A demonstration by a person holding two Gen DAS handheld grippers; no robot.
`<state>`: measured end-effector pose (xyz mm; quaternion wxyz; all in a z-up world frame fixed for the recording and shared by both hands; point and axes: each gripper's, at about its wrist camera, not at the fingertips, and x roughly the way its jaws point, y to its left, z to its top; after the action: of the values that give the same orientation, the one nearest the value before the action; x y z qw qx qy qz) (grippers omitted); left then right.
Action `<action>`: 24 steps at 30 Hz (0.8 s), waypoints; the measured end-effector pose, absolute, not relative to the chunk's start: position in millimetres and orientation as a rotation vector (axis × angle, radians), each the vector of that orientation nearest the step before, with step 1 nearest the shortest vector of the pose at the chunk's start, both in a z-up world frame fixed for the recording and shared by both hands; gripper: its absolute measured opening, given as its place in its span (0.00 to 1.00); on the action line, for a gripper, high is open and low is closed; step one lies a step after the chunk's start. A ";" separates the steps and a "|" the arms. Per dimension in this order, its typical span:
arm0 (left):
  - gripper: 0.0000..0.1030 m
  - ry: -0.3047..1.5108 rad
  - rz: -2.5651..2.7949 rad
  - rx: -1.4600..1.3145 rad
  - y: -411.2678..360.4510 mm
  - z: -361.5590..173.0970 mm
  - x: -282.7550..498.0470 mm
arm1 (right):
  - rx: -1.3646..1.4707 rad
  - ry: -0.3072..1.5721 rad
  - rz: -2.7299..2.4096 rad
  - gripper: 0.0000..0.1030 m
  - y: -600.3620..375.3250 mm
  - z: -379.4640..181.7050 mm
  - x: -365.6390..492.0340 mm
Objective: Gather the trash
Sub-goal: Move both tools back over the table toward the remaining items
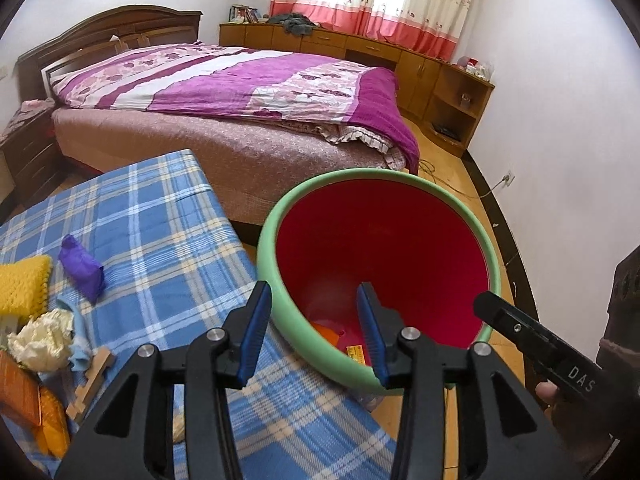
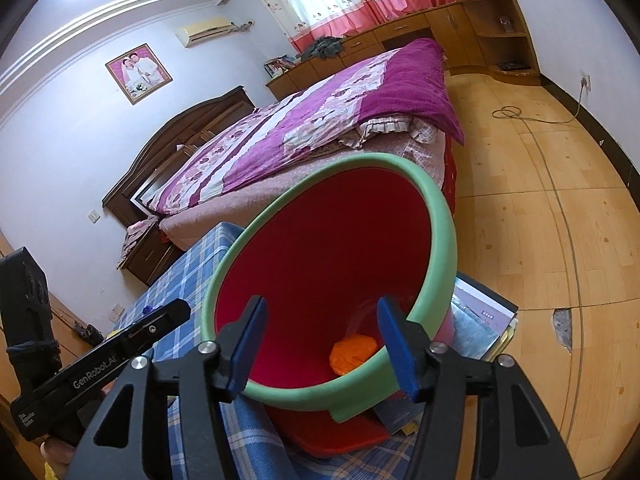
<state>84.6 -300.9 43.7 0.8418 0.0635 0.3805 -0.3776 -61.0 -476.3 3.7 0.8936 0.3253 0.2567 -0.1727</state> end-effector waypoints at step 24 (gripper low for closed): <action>0.44 0.783 -0.632 0.069 -209.5 64.8 69.4 | 0.646 0.529 -0.302 0.70 -430.6 24.8 -70.2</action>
<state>69.4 -209.5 64.8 0.8755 0.0329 0.3752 -0.3026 -70.2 -430.6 24.8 0.9031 0.3125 0.2558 -0.1460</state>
